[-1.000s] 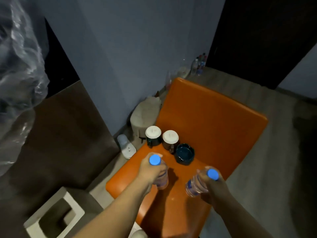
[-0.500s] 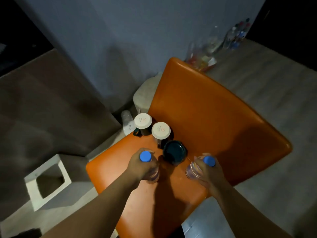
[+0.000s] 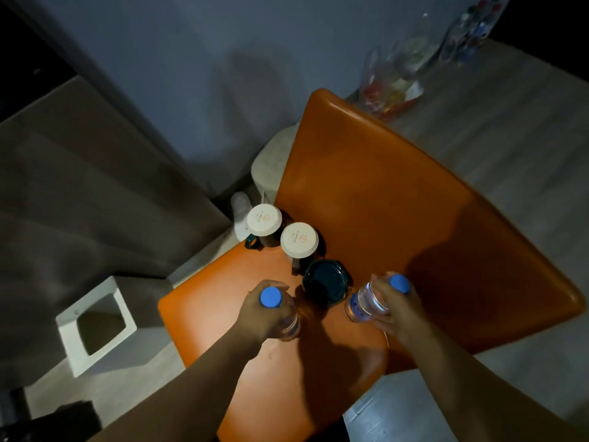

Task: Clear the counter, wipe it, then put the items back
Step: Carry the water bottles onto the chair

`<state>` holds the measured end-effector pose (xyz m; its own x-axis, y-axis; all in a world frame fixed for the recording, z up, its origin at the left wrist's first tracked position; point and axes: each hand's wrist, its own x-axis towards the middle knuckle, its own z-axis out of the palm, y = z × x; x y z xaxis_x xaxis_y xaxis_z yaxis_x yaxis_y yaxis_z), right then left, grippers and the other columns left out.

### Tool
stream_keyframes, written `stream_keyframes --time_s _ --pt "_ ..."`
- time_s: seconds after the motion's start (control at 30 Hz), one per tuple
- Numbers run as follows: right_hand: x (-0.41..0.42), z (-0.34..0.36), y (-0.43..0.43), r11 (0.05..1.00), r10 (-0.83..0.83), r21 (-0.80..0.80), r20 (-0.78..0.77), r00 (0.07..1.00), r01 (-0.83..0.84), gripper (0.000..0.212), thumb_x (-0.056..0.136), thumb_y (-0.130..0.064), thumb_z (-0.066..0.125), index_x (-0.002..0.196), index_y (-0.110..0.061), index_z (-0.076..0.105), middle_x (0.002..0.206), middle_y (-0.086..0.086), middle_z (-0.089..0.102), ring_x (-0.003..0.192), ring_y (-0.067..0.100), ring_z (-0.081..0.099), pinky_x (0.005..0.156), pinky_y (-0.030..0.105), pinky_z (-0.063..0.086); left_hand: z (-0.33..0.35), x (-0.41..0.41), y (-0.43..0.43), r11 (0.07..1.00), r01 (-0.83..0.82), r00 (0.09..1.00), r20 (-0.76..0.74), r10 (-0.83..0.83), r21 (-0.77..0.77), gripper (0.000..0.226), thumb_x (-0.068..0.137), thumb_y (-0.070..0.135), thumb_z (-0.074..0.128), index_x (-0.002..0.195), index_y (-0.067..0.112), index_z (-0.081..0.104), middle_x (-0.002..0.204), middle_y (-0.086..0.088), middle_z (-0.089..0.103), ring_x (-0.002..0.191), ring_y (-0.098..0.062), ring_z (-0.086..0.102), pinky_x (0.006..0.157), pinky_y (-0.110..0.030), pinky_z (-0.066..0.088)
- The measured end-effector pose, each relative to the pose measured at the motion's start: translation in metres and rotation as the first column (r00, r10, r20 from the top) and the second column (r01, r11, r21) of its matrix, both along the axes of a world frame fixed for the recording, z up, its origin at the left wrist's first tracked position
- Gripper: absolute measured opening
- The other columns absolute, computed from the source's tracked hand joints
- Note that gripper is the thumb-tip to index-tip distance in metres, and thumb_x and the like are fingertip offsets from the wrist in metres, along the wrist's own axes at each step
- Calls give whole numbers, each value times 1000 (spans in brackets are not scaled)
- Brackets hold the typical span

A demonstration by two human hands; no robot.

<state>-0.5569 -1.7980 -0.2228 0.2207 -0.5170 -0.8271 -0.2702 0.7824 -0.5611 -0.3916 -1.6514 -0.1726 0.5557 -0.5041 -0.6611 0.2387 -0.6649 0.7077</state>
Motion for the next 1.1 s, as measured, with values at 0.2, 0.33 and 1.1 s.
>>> stream_keyframes --time_s 0.2,0.33,1.1 --pt "12 2 -9 1000 6 -26 29 1000 -5 19 93 -20 56 112 -17 51 101 4 56 92 24 57 73 35 50 -10 3 -5 999 8 1000 -12 -7 39 32 81 -7 60 88 24 54 94 0 58 95 -26 58 71 -32 54" --pt "22 -11 -2 991 -74 -114 -102 992 62 25 87 -23 64 110 -14 57 110 12 64 104 31 62 92 53 50 -13 3 -3 999 -1 999 -32 2 55 32 81 -6 61 88 24 54 96 -1 58 99 -30 57 76 -38 54" --pt "-13 18 8 999 2 -36 -250 968 -12 7 88 -7 57 82 -8 53 86 9 53 84 25 53 77 43 49 -2 0 7 1000 8 999 -53 -6 28 31 84 -7 57 89 23 54 92 0 57 97 -29 57 84 -48 53"
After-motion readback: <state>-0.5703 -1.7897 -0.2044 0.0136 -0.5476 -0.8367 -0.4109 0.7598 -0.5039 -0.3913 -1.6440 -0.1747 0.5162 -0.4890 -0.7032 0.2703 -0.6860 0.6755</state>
